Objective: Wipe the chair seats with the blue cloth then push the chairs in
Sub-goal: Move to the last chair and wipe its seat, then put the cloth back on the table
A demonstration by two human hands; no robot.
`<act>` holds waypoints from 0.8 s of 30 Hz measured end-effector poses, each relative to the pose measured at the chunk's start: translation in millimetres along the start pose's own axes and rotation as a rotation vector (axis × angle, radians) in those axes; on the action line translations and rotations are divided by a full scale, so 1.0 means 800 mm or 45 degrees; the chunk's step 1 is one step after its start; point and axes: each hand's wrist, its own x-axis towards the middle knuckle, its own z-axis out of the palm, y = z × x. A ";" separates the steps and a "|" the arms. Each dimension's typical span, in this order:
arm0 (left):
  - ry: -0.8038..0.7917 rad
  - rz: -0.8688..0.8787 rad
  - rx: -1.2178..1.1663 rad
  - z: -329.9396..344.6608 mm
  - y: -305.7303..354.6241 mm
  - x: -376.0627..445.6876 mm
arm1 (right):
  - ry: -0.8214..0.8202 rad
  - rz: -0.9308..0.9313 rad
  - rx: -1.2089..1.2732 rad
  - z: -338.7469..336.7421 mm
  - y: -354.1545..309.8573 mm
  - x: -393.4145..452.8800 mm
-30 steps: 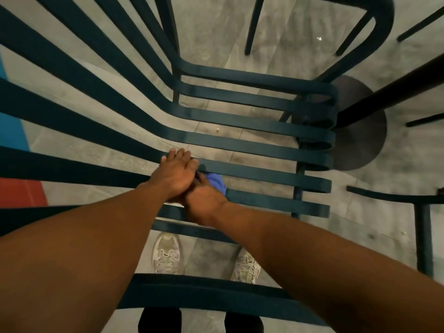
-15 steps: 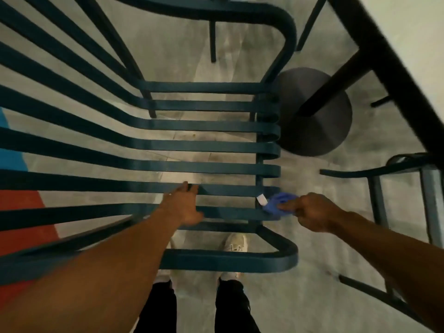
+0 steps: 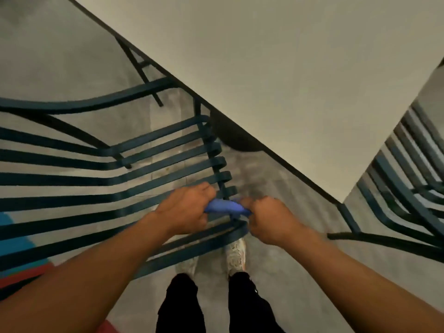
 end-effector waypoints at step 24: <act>0.139 0.313 0.726 -0.206 0.043 0.136 | 0.625 0.648 -0.071 -0.159 -0.019 -0.015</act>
